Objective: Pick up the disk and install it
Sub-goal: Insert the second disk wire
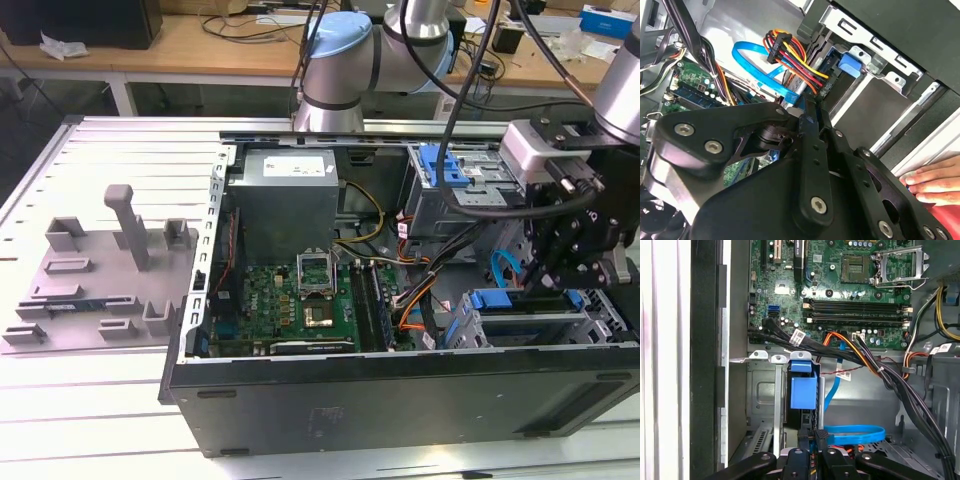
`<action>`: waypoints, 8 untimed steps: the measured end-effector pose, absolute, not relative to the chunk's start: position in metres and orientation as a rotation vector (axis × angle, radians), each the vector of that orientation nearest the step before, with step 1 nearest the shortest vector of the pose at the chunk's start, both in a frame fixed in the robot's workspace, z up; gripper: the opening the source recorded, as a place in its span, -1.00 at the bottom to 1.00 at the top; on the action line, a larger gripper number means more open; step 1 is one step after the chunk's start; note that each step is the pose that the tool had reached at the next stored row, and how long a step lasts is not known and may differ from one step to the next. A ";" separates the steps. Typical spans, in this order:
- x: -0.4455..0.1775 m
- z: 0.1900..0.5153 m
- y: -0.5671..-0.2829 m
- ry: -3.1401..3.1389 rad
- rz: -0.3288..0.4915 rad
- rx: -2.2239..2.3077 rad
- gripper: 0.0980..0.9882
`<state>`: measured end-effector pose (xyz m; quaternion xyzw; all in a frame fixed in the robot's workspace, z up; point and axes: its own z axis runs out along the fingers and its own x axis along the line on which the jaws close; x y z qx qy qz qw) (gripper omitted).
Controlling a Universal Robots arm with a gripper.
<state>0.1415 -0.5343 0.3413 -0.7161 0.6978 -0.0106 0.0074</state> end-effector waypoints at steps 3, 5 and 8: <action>0.141 0.339 -0.534 2.176 -0.034 -2.246 -0.86; 0.142 0.338 -0.534 2.172 -0.032 -2.248 -0.84; 0.141 0.341 -0.534 2.172 -0.033 -2.249 -0.55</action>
